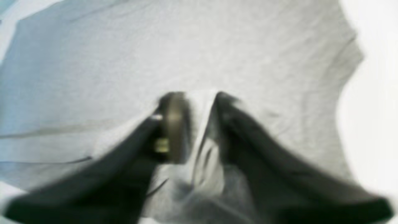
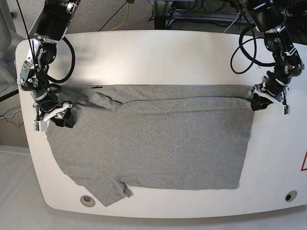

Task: Fold the T-shirt properly
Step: 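Lift the shoulder edges with both grippers and drag them toward the hem, then hold the shirt edges with both grippers, shifting them slightly outward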

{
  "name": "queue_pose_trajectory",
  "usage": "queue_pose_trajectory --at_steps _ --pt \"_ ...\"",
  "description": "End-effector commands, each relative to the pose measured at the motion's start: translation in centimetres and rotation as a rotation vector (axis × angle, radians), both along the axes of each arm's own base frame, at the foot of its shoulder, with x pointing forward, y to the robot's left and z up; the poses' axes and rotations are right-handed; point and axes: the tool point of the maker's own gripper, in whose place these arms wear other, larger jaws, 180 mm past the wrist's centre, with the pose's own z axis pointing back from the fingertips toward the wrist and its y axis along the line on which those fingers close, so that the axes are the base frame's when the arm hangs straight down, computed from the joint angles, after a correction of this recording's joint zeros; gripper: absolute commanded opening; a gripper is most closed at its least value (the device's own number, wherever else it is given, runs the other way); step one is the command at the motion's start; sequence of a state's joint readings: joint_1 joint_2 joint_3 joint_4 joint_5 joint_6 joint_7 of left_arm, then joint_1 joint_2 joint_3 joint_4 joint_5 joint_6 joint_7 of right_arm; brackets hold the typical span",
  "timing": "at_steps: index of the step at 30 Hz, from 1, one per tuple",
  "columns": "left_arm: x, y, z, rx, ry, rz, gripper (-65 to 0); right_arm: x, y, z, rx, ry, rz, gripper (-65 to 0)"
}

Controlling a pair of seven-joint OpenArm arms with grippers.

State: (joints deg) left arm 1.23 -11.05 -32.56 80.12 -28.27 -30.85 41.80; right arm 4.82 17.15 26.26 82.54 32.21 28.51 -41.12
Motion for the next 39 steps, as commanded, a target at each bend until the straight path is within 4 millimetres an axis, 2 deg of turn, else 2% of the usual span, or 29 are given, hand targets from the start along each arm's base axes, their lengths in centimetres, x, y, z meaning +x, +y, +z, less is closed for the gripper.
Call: queue_pose_trajectory --at_steps 1,2,6,12,20,22,30,32,39 --pt "1.3 0.7 2.2 0.023 -0.077 0.005 -41.8 1.1 -0.8 2.2 -0.061 -0.062 0.0 -29.6" --pt "1.4 0.6 2.2 0.026 -0.078 0.007 -37.5 1.0 -0.9 2.0 -0.087 -0.053 0.003 -22.3" --pt "1.5 0.8 2.5 0.05 -0.091 0.011 -33.1 1.2 -0.9 2.3 -0.12 -0.061 0.008 -18.7" --pt "2.0 1.2 2.9 0.074 -0.105 0.027 -30.6 1.4 -1.9 3.5 -0.129 -0.099 -0.008 -18.3" --pt "2.2 1.4 2.9 0.085 -0.099 0.029 -28.7 0.9 -3.4 4.0 -0.142 -0.109 -0.026 -18.7" --pt "2.0 1.0 3.1 0.074 -0.11 0.018 -28.9 0.5 -5.2 4.0 -0.171 -0.087 -0.058 -18.8" --pt "1.4 1.1 3.4 0.095 -0.102 0.0 -29.3 -0.5 -6.4 3.2 -0.221 -0.04 -0.07 -19.3" --pt "0.4 1.8 2.9 0.107 -0.077 0.004 -29.4 -0.6 -7.0 3.1 -0.242 -0.027 -0.086 -18.9" --pt "-1.3 2.2 2.5 0.142 -0.053 -0.013 -29.1 -1.5 -6.6 1.3 -0.256 0.016 -0.085 -18.7"
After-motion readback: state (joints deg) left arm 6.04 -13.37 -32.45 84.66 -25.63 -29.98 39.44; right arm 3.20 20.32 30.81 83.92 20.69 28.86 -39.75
